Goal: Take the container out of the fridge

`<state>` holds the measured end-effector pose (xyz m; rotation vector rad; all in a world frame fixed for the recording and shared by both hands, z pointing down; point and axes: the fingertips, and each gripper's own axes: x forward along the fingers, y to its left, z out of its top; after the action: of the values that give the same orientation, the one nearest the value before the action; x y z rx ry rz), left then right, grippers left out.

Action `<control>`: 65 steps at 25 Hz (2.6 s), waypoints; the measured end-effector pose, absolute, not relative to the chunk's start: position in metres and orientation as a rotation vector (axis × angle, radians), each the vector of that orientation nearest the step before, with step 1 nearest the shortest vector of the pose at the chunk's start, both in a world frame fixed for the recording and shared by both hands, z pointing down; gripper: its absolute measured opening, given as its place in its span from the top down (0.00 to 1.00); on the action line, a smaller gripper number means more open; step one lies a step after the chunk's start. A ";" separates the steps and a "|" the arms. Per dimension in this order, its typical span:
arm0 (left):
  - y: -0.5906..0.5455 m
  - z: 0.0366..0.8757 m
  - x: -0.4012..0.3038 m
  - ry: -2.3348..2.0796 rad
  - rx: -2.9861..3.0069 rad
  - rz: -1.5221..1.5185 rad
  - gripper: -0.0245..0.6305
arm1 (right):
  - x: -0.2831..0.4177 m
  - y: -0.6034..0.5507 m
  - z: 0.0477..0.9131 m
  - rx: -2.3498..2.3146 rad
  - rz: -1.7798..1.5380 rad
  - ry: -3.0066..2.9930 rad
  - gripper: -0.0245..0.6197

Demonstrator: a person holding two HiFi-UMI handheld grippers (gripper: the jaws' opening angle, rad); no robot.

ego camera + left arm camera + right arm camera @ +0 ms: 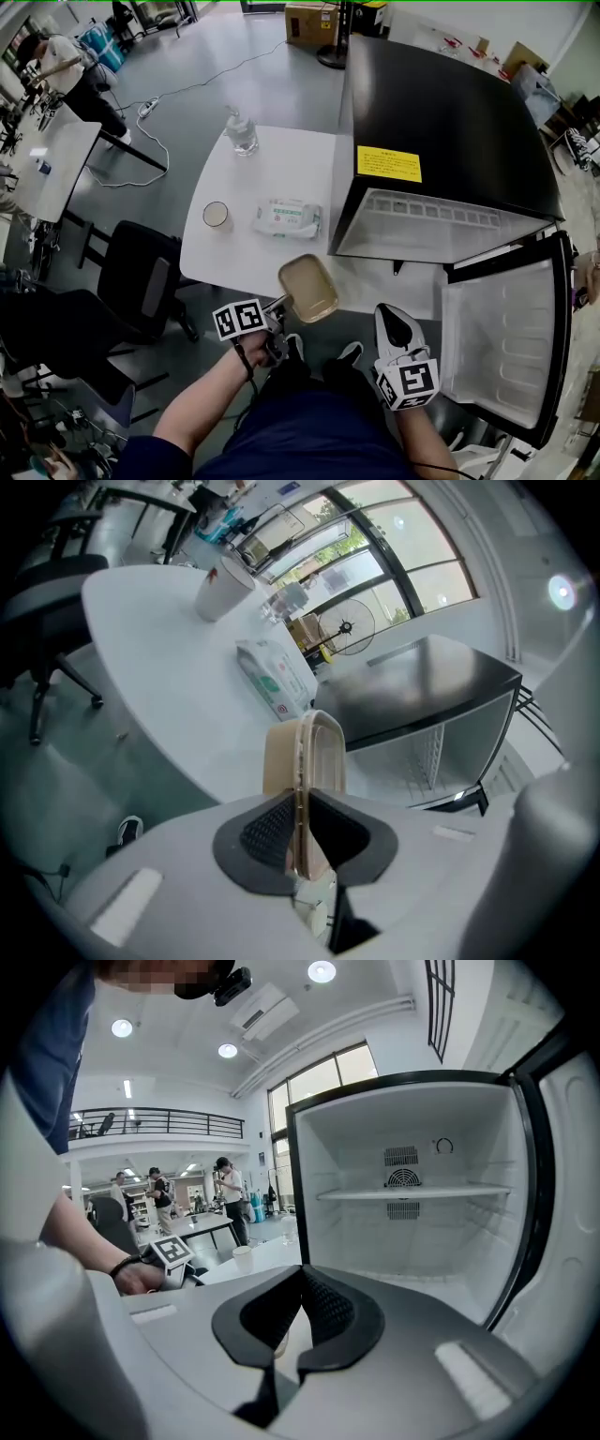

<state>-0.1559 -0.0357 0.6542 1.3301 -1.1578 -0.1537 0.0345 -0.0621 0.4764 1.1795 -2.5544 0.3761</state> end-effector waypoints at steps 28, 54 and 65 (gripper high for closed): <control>-0.044 0.661 -0.269 -1.300 1.158 -0.415 0.89 | -0.023 -0.057 0.475 1.164 0.384 -2.574 0.95; -0.043 0.716 -0.278 -1.352 0.980 -0.521 0.86 | 0.001 -0.027 0.470 1.256 0.390 -2.519 0.95; -0.024 0.666 -0.305 -1.461 1.175 -0.409 0.65 | 0.005 -0.033 0.462 1.285 0.388 -2.545 0.95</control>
<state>-0.3052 -0.0244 0.6661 1.1753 -1.4611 -0.4091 0.0049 -0.0325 0.4619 1.2850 -2.5450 0.3882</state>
